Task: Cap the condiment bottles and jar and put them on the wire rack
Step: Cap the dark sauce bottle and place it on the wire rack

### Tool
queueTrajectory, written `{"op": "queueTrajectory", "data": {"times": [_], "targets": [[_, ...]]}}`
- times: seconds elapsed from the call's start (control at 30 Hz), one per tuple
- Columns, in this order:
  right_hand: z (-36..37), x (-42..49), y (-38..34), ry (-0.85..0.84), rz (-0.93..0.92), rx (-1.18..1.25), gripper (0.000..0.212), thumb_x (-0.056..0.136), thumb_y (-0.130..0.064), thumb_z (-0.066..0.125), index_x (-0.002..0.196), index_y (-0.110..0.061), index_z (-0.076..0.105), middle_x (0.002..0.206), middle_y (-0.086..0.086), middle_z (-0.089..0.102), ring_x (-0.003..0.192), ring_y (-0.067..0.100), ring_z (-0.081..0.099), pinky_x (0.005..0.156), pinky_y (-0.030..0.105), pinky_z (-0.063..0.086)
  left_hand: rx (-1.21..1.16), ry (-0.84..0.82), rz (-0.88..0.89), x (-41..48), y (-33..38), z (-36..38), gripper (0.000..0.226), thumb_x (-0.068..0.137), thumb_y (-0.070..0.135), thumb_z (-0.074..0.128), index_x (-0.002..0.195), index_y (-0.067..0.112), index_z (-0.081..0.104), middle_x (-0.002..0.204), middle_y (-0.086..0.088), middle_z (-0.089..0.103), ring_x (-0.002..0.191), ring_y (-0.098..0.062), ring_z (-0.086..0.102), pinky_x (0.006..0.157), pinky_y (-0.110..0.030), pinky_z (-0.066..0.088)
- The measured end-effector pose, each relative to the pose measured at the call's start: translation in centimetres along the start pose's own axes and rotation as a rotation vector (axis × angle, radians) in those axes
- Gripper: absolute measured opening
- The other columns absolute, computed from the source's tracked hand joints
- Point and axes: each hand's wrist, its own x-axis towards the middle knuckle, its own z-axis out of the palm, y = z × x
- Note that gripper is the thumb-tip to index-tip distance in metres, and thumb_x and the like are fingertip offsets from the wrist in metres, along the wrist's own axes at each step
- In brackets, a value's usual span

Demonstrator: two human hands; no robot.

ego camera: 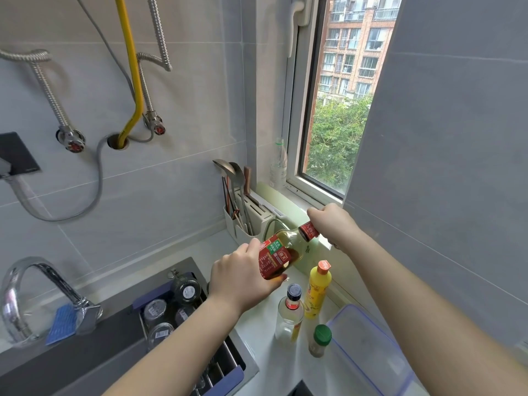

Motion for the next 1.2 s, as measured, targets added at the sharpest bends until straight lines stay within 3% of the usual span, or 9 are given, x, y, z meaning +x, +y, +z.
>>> {"op": "queueTrajectory", "data": {"times": [0.17, 0.33, 0.43, 0.53, 0.63, 0.73, 0.87, 1.1, 1.2], "targets": [[0.1, 0.1, -0.1, -0.027, -0.023, 0.007, 0.037, 0.090, -0.033, 0.043, 0.060, -0.012, 0.037, 0.057, 0.004, 0.036, 0.050, 0.021, 0.032, 0.054, 0.028, 0.027, -0.042, -0.022, -0.029, -0.1, -0.2, 0.4, 0.070, 0.067, 0.085, 0.051, 0.111, 0.030, 0.047, 0.097, 0.009, 0.065, 0.087, -0.016, 0.067, 0.070, -0.026, 0.050], [0.0, -0.3, -1.1, -0.010, -0.096, 0.144, 0.073, 0.089, -0.072, 0.032, 0.068, -0.006, 0.055, 0.058, 0.012, 0.060, 0.043, 0.022, 0.053, 0.049, 0.029, 0.046, -0.161, -0.052, -0.127, 0.3, -0.7, -0.7, 0.062, 0.064, 0.081, 0.061, 0.102, 0.033, 0.051, 0.083, 0.014, 0.059, 0.077, -0.014, 0.059, 0.065, -0.025, 0.040], [0.0, -0.4, -1.5, 0.053, -0.160, 0.251, 0.083, 0.091, -0.072, 0.028, 0.083, 0.002, 0.065, 0.071, 0.016, 0.070, 0.053, 0.023, 0.061, 0.059, 0.034, 0.051, -0.345, -0.091, -0.228, 0.4, -1.8, -1.2, 0.055, 0.062, 0.075, 0.069, 0.090, 0.031, 0.052, 0.076, 0.013, 0.064, 0.071, -0.008, 0.060, 0.059, -0.024, 0.043], [0.8, -0.3, -1.8, 0.099, -0.261, 0.304, 0.070, 0.095, -0.059, 0.037, 0.094, 0.005, 0.065, 0.088, 0.022, 0.072, 0.072, 0.030, 0.065, 0.072, 0.045, 0.053, -0.528, -0.108, -0.292, 0.2, -3.1, -1.8, 0.052, 0.063, 0.069, 0.076, 0.091, 0.029, 0.058, 0.081, 0.010, 0.069, 0.077, -0.007, 0.065, 0.063, -0.024, 0.050], [2.4, -0.4, -2.3, 0.056, -0.311, 0.363, 0.048, 0.094, -0.049, 0.046, 0.097, -0.004, 0.064, 0.095, 0.017, 0.070, 0.092, 0.036, 0.066, 0.083, 0.053, 0.053, -0.725, -0.131, -0.362, -0.4, -4.5, -2.4, 0.048, 0.064, 0.062, 0.080, 0.096, 0.029, 0.064, 0.088, 0.007, 0.073, 0.084, -0.009, 0.069, 0.072, -0.026, 0.054], [4.6, -0.9, -3.1, -0.018, -0.320, 0.426, 0.036, 0.095, -0.044, 0.050, 0.098, -0.010, 0.063, 0.092, 0.008, 0.070, 0.090, 0.029, 0.066, 0.084, 0.050, 0.054, -0.892, -0.089, -0.440, -1.3, -5.9, -3.4, 0.050, 0.062, 0.062, 0.080, 0.100, 0.031, 0.068, 0.094, 0.006, 0.075, 0.091, -0.012, 0.071, 0.086, -0.037, 0.057], [8.4, -1.5, -4.6, -0.108, -0.329, 0.472, 0.028, 0.094, -0.039, 0.053, 0.092, -0.014, 0.064, 0.085, 0.003, 0.069, 0.081, 0.021, 0.063, 0.078, 0.045, 0.053, -1.021, 0.028, -0.537, -3.1, -8.1, -4.9, 0.045, 0.061, 0.061, 0.079, 0.093, 0.032, 0.070, 0.091, -0.001, 0.076, 0.092, -0.025, 0.072, 0.090, -0.050, 0.056], [14.0, -3.4, -9.4, -0.266, -0.449, 0.457, 0.027, 0.094, -0.043, 0.052, 0.093, -0.018, 0.062, 0.089, -0.001, 0.068, 0.087, 0.019, 0.064, 0.085, 0.045, 0.053, -1.036, 0.237, -0.666, -7.4, -11.6, -9.0, 0.025, 0.070, 0.048, 0.081, 0.090, 0.037, 0.072, 0.091, -0.001, 0.077, 0.093, -0.025, 0.073, 0.089, -0.044, 0.055], [16.2, -4.9, -11.9, -0.342, -0.506, 0.439, 0.028, 0.093, -0.044, 0.052, 0.090, -0.018, 0.061, 0.090, 0.002, 0.069, 0.088, 0.022, 0.065, 0.085, 0.048, 0.055, -1.034, 0.306, -0.710, -9.4, -12.9, -10.4, 0.034, 0.070, 0.050, 0.080, 0.098, 0.033, 0.071, 0.096, 0.001, 0.077, 0.098, -0.023, 0.072, 0.092, -0.041, 0.054]]}}
